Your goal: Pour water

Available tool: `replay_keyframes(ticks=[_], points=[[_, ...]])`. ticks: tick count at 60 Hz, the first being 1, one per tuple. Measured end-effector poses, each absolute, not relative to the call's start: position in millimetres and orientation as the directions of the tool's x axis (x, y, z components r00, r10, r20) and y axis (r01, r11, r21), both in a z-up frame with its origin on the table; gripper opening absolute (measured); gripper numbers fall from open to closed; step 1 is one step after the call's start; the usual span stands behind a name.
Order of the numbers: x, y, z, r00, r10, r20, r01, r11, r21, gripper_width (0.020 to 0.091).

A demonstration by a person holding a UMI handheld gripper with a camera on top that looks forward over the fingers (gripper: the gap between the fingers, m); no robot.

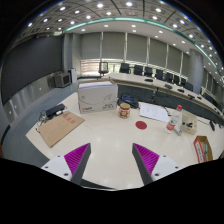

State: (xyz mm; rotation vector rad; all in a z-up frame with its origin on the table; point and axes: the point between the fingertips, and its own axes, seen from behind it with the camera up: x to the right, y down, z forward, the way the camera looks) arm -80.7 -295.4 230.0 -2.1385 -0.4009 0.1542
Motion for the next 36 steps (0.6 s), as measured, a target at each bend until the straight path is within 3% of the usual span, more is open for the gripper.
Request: replay_keyframes(ticks=[18, 36], points=[[21, -250, 191, 0.981, 0.187, 0.04, 0.142, -0.569, -0.81, 0.0859], [159, -104, 147, 0.999, 0.019, 0.04, 0.044, -0.511, -0.859, 0.0866]])
